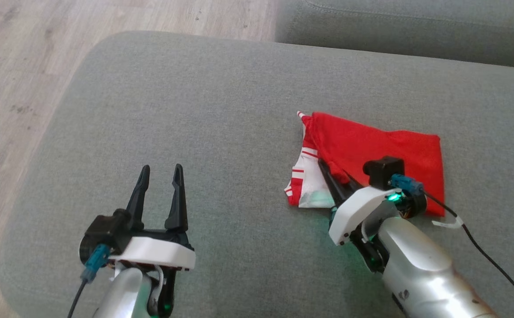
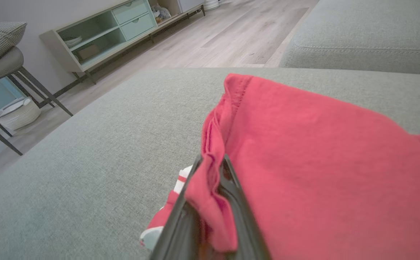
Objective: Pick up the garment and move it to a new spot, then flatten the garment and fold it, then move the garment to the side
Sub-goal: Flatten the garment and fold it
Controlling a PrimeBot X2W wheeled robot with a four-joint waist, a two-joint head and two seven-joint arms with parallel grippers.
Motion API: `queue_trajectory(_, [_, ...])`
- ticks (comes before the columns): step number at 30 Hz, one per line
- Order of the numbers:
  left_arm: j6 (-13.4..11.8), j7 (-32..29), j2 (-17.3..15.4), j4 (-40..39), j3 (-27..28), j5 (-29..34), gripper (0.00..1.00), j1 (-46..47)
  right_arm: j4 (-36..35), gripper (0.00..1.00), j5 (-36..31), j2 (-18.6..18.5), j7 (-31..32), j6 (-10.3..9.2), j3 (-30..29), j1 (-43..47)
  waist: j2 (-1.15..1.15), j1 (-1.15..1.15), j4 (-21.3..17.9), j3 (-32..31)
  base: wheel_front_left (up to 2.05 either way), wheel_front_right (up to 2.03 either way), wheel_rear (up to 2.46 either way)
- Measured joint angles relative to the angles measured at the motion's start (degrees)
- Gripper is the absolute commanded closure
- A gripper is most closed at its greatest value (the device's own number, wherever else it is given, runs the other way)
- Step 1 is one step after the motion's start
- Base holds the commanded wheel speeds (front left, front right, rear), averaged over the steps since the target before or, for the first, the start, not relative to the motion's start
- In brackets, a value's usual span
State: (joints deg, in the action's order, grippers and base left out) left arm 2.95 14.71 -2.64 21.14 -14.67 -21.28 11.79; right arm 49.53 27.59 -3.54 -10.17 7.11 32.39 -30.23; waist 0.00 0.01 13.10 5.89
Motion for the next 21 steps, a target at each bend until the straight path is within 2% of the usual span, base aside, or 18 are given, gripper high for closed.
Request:
queue_trajectory(1, [0.0,0.0,0.0,0.1,0.0,0.0,0.0,0.1,0.9,1.0,0.0,0.0,-0.6,0.0,0.7,-0.3,0.0,0.0,-0.2,0.2,0.0,0.0,0.0])
queue_trajectory(2, [0.0,0.0,0.0,0.1,0.0,0.0,0.0,0.1,1.1,0.17,-0.1,0.0,-0.8,0.0,1.1,-0.6,0.0,0.0,-0.3,0.2,0.0,0.0,0.0])
queue_trajectory(3, [0.0,0.0,0.0,0.3,0.0,0.0,0.0,0.2,0.8,0.0,0.3,-0.2,-0.9,0.0,2.1,-0.9,0.0,0.0,-0.4,0.2,0.0,0.0,0.0])
queue_trajectory(8, [0.0,0.0,0.0,0.4,0.1,0.0,0.0,0.5,-3.4,0.0,2.5,-0.3,-1.8,0.0,6.3,-1.3,0.0,0.0,-1.6,0.1,0.0,0.0,0.0])
queue_trajectory(12, [0.0,0.0,0.0,0.4,0.7,0.0,0.0,0.9,-5.6,0.0,2.9,-0.2,-3.2,0.0,5.4,-2.5,0.0,0.0,-3.1,-0.3,0.0,0.0,0.0])
queue_trajectory(15, [0.0,0.0,0.0,0.1,1.6,0.0,0.0,0.8,-6.2,0.0,0.0,-0.2,-3.9,0.0,0.4,-3.9,0.0,0.0,-4.7,-0.6,0.0,0.0,0.0])
queue_trajectory(16, [0.0,0.0,0.0,0.1,1.6,0.0,0.0,0.8,-6.2,0.0,0.0,-0.2,-3.9,0.0,0.4,-3.9,0.0,0.0,-4.7,-0.6,0.0,0.0,0.0])
queue_trajectory(17, [0.0,0.0,0.0,-0.1,1.8,0.0,0.0,0.8,-7.4,0.0,-3.7,-0.1,-4.1,0.0,-5.3,-4.0,0.0,0.0,-5.8,-0.8,0.0,0.0,0.0])
queue_trajectory(18, [0.0,0.0,0.0,-0.1,1.8,0.0,0.0,0.8,-7.4,0.0,-3.7,-0.1,-4.1,0.0,-5.3,-4.0,0.0,0.0,-5.8,-0.8,0.0,0.0,0.0])
queue_trajectory(21, [0.0,0.0,0.0,-0.9,2.0,0.0,0.0,0.7,-11.7,0.0,-11.2,-0.2,-4.2,0.0,-15.1,-2.4,0.0,0.0,-7.7,-1.1,0.0,0.0,0.0])
